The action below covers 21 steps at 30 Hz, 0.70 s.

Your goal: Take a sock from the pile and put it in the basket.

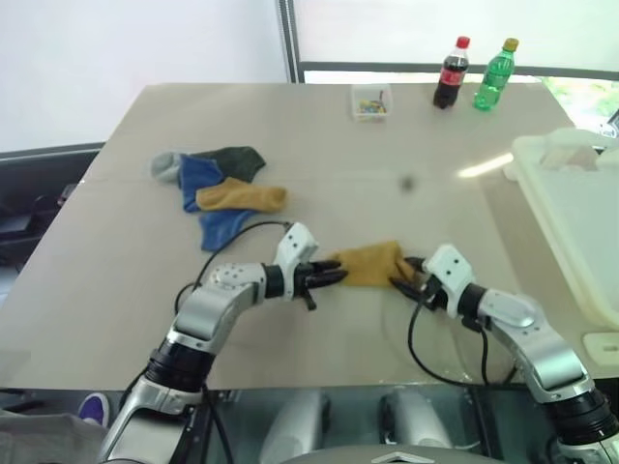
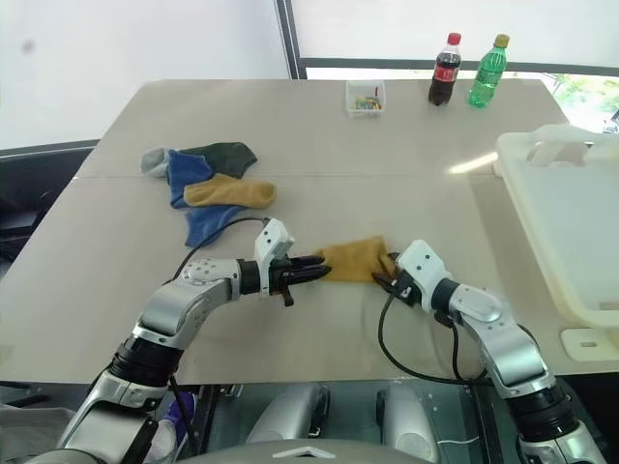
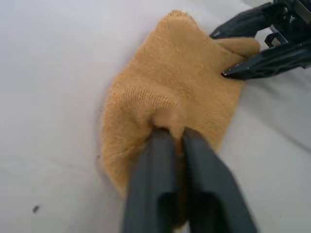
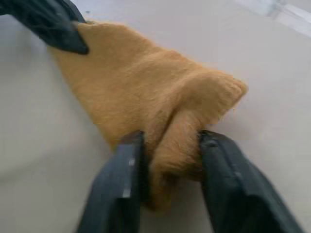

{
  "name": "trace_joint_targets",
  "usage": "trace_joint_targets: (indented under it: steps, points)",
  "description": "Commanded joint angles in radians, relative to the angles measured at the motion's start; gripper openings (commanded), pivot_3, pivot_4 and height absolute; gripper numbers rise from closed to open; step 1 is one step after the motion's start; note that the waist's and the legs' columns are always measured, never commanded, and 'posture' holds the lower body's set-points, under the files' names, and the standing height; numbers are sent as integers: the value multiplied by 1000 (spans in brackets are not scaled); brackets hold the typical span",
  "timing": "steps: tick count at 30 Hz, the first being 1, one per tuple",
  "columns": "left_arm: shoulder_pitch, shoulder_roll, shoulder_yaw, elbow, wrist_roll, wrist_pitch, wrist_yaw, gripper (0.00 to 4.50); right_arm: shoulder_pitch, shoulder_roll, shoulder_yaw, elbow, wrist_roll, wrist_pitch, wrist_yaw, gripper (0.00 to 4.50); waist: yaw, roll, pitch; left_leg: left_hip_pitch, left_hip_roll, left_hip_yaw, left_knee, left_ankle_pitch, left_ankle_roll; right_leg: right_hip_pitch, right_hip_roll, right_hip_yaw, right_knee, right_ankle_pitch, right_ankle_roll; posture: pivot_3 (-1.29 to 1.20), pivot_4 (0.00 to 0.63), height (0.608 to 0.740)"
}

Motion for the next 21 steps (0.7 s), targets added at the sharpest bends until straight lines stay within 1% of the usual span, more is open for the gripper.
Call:
trace_joint_targets:
  steps: [1, 5, 8, 11, 12, 13, 14, 16, 17, 21]
  points:
    - [25, 8, -40, -55, -22, 65, -34, 0, 53, -38, -48, -24, -4, 24, 3, 106, 1, 0, 0, 1, 0, 0, 0, 0, 0, 1, 0, 0, -1, 0, 0, 0, 150, 740]
    - [-4, -10, -37, -115, -47, 144, -12, 0, 104, -75, -123, -84, 8, 38, -8, 106, -1, 0, 0, 0, -1, -1, 0, 0, 1, 2, -1, -1, -1, 0, 0, 0, 150, 740]
    - [-25, -40, -44, -117, -38, 168, 16, 0, 95, -102, -128, -59, -29, 22, -10, 106, -3, 0, 0, 1, 0, -1, 0, 0, 1, 2, 0, -1, 0, 0, 0, 0, 150, 740]
    - [-40, -55, -34, -86, -20, 161, 45, 0, 103, -147, -123, -67, -1, 38, 53, 106, -2, 0, 0, 1, 0, -1, 0, 0, 1, 2, 1, -1, 0, 0, 0, 0, 150, 740]
    - [-41, -53, -27, -83, -26, 170, 42, 665, 108, -159, -123, -74, 2, 39, 63, 806, -1, -1, 0, 1, 0, -1, 1, 0, 1, 2, 1, -1, 0, 0, 0, 0, 150, 740]
    - [-34, -45, -18, -90, -32, 171, 36, 909, 117, -167, -125, -82, -21, 8, 50, 1054, -2, -1, 0, 1, 0, -1, 1, 0, 1, 2, 1, -1, 0, 0, 0, 0, 150, 740]
    - [-25, -38, -7, -97, -34, 161, 34, 1381, 129, -172, -131, -95, -39, -26, 39, 1546, -2, 0, 0, 1, 0, -1, 1, 0, 1, 2, 1, -1, 0, 0, 0, 0, 150, 740]
    - [-4, -25, 19, -127, -56, 135, 14, 2181, 158, -159, -167, -146, 3, -49, 44, 2367, -2, 0, 0, 1, 0, -1, 0, 0, 1, 2, 1, -1, -1, 0, 0, 0, 150, 740]
    - [1, -20, 33, -138, -69, 139, 14, 2656, 170, -151, -197, -181, 44, -24, 47, 2870, -3, 0, 0, 0, 1, -1, 0, 0, 0, 1, 1, -1, -1, 0, 0, 0, 150, 740]
    - [20, 1, 55, -160, -87, 126, -6, 2656, 171, -113, -298, -267, 186, 75, 29, 2870, -8, 0, 1, 0, 1, -1, 0, 0, 0, 1, 1, 0, -1, 0, 0, 0, 150, 740]
